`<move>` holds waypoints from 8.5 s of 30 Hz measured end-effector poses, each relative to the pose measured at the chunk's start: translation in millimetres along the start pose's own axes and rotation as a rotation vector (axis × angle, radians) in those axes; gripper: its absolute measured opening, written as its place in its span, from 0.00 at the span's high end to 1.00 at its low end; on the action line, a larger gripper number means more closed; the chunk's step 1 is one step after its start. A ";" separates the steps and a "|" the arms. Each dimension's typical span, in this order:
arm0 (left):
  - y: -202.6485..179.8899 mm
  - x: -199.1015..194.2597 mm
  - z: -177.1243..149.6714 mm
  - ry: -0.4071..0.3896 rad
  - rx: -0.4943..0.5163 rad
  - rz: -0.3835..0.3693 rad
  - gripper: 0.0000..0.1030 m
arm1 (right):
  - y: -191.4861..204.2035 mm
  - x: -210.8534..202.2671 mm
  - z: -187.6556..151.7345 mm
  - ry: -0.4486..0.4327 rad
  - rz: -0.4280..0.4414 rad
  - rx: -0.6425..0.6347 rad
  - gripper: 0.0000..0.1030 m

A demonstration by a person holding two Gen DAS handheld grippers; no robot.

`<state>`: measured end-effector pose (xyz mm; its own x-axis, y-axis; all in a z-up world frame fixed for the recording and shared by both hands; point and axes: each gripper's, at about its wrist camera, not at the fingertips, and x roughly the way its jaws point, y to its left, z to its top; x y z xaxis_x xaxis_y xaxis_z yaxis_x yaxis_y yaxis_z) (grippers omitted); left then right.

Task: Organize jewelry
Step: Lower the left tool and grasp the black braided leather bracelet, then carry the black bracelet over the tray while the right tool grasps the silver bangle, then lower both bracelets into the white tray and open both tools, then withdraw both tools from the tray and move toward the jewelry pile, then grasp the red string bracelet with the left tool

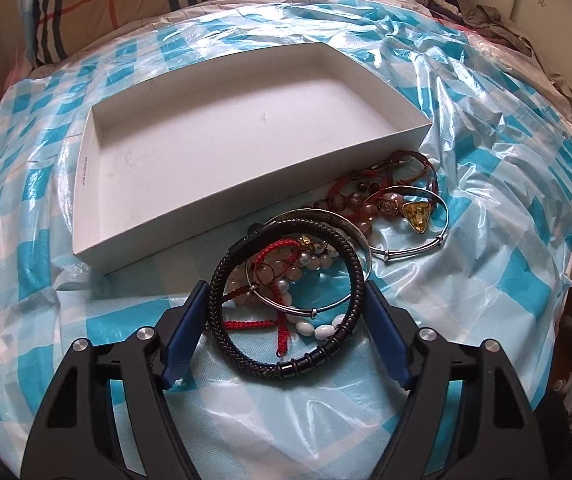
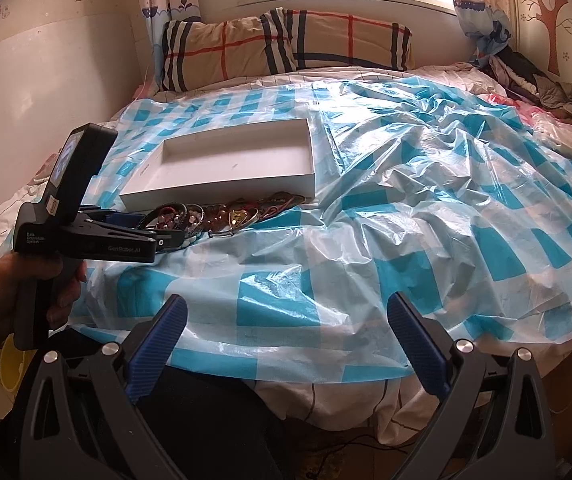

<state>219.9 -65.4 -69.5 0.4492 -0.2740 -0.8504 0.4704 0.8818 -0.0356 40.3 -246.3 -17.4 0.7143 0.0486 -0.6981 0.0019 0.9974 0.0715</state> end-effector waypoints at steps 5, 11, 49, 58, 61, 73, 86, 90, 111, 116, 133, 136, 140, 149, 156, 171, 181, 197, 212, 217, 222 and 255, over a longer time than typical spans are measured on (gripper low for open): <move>3.4 -13.3 -2.1 -0.026 -0.027 -0.020 0.36 | 3.6 -1.2 3.5 -0.014 0.003 -0.025 0.07; 22.4 -50.0 -15.3 -0.078 -0.096 -0.004 0.35 | 19.9 9.4 16.8 -0.030 0.072 -0.161 0.07; 63.1 -68.7 -27.4 -0.135 -0.195 0.039 0.35 | 86.7 159.4 87.6 0.186 0.450 -0.458 0.40; 51.6 -68.6 -11.9 -0.156 -0.169 0.045 0.35 | 59.7 122.7 103.9 0.051 0.377 -0.393 0.40; 46.9 -65.5 -0.5 -0.169 -0.153 0.047 0.35 | 49.8 121.2 110.2 0.021 0.347 -0.375 0.40; 43.5 -39.9 47.5 -0.201 -0.121 0.063 0.35 | 31.3 143.3 131.9 -0.012 0.307 -0.339 0.40; 52.3 -9.6 73.3 -0.199 -0.109 0.079 0.35 | 30.1 169.3 139.3 -0.010 0.302 -0.336 0.40; 53.5 0.3 81.6 -0.200 -0.101 0.078 0.35 | 31.2 180.6 143.3 -0.005 0.303 -0.339 0.40; 50.3 -3.5 68.1 -0.188 -0.196 0.138 0.25 | 24.8 173.9 142.3 0.005 0.238 -0.333 0.32; 33.6 -24.2 40.9 -0.188 -0.225 0.110 0.22 | 13.4 145.0 134.2 -0.002 0.210 -0.300 0.30; 8.2 -67.3 6.8 -0.194 -0.252 0.087 0.15 | 6.7 89.5 103.9 0.001 0.193 -0.251 0.27; 3.2 -72.3 5.0 -0.195 -0.247 0.087 0.15 | 5.1 83.4 101.1 0.001 0.191 -0.249 0.26; -3.0 -79.1 4.0 -0.203 -0.240 0.084 0.14 | 3.9 76.8 98.8 -0.001 0.190 -0.248 0.25; -9.7 -84.6 3.3 -0.206 -0.229 0.083 0.13 | 2.4 69.9 96.7 -0.008 0.190 -0.246 0.25; -12.6 -91.4 3.2 -0.214 -0.229 0.086 0.13 | 3.7 61.1 97.7 -0.019 0.191 -0.249 0.25; -20.3 -110.5 -1.9 -0.225 -0.208 0.094 0.12 | 7.1 38.7 95.2 -0.045 0.191 -0.253 0.23; -24.8 -112.0 -6.1 -0.218 -0.194 0.097 0.11 | 6.7 36.7 93.9 -0.047 0.191 -0.253 0.23; 5.4 -91.4 -41.0 -0.129 -0.223 0.116 0.11 | 1.2 44.5 79.0 -0.008 0.201 -0.247 0.23; 14.7 -78.3 -47.0 -0.095 -0.243 0.123 0.11 | 30.6 80.8 71.5 0.051 0.256 -0.325 0.23; 19.4 -75.4 -49.9 -0.089 -0.252 0.124 0.11 | 45.1 103.6 74.7 0.079 0.267 -0.387 0.23; 25.8 -72.9 -51.8 -0.086 -0.266 0.126 0.11 | 50.5 128.0 72.5 0.132 0.269 -0.430 0.25; 9.1 -13.3 -18.2 -0.053 -0.025 0.042 0.95 | 6.2 133.3 63.9 0.212 0.338 -0.177 0.66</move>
<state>204.4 -46.8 -68.0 0.5076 -0.2562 -0.8226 0.4314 0.9020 -0.0147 180.3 -237.0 -64.5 0.4946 0.3654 -0.7886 -0.3406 0.9162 0.2110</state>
